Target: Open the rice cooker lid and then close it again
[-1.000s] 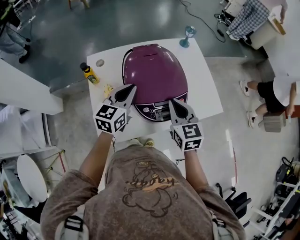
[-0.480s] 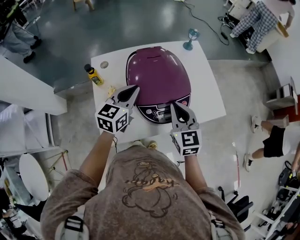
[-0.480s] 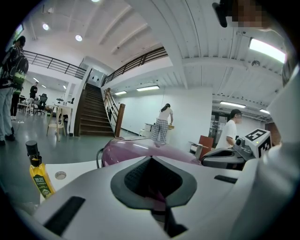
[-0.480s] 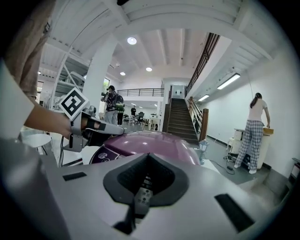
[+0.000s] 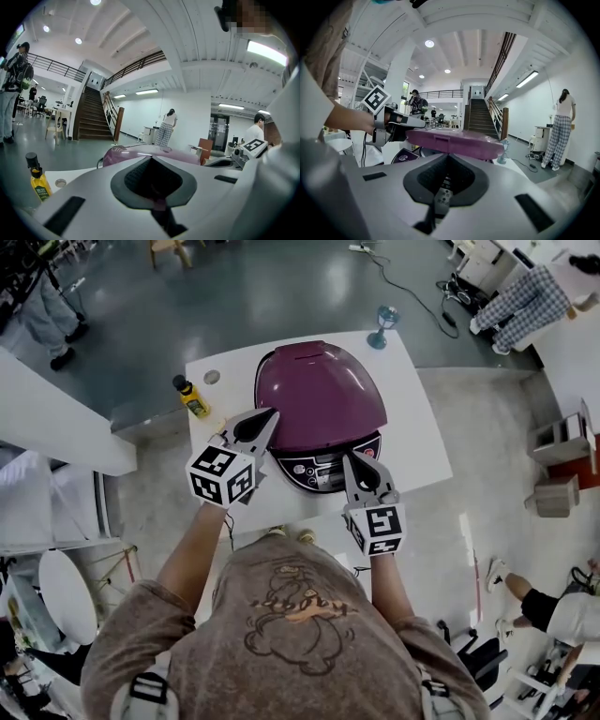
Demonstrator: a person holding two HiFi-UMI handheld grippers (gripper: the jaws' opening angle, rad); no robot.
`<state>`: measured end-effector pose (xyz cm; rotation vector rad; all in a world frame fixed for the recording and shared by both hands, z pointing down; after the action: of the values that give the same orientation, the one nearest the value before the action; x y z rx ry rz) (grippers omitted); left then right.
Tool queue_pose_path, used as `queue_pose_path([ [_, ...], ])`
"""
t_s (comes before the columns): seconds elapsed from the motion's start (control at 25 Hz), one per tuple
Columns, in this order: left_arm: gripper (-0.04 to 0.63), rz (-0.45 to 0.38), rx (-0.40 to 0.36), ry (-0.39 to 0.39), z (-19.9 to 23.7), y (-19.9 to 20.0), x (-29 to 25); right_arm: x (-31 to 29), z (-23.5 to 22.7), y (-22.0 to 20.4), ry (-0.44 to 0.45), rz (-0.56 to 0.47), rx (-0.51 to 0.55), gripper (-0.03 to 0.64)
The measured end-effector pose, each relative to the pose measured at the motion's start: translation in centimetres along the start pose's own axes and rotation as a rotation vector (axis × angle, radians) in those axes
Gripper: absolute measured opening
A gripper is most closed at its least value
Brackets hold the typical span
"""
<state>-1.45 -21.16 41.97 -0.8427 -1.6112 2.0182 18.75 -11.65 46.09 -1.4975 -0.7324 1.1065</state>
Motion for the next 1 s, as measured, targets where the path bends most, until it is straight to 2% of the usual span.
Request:
queue_pose_path([
  [0.32, 0.020, -0.051, 0.017, -0.005, 0.7, 2.3, 0.2, 0.0, 0.0, 0.0, 0.009, 0.000, -0.011, 0.003],
  [1.0, 0.020, -0.136, -0.007, -0.042, 2.6, 7.0, -0.7, -0.2, 0.5, 0.1, 0.004, 0.023, 0.031, 0.003],
])
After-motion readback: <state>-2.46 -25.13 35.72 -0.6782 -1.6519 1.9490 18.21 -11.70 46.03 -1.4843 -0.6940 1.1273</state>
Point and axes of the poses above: the fingertips, and each gripper's own axes: x backward along the fingers, z to its left, y out of its top, the point moved 6 cm from there along x, backward along the fingers, and after that the axes turned 3 degrees about -x, right-handed, at the moved point
